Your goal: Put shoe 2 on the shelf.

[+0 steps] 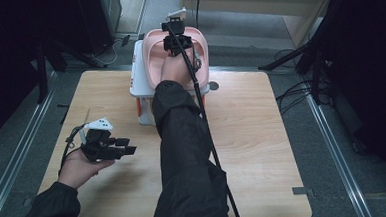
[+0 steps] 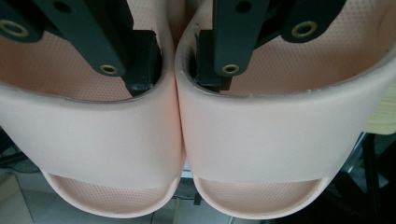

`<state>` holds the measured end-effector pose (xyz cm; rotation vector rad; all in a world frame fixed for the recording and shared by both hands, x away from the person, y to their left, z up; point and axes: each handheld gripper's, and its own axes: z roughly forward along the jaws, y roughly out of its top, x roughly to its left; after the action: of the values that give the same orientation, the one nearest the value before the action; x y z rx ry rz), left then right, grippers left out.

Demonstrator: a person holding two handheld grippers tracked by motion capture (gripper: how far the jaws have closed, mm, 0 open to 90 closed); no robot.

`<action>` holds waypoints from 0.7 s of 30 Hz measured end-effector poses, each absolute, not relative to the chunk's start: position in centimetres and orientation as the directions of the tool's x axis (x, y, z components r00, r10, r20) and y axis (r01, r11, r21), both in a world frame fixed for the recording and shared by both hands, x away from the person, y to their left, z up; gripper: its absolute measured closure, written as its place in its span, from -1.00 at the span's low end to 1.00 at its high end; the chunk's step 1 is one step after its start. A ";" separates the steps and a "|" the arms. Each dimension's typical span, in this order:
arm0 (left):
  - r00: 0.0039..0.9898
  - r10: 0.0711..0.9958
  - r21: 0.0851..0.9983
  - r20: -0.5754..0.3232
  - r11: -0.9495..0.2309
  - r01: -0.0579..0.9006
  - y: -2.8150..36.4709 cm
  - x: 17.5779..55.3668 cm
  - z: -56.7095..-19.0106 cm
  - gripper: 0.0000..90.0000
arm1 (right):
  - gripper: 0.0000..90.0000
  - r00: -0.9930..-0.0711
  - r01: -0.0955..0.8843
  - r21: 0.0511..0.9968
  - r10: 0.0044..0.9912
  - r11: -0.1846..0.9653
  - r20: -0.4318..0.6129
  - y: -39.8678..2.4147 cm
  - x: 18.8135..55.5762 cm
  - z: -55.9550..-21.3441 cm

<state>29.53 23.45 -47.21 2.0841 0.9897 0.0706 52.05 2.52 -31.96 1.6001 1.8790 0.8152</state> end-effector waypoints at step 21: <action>0.697 0.660 0.686 -0.282 -0.368 0.627 23.8 29.7 -47.1 0.16 | 0.41 -0.154 0.665 0.736 0.988 0.126 -0.029 5.0 53.2 -33.9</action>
<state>29.70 23.78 -47.14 2.0866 0.9816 0.0508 53.16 4.99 -33.86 1.5910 1.8826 0.7988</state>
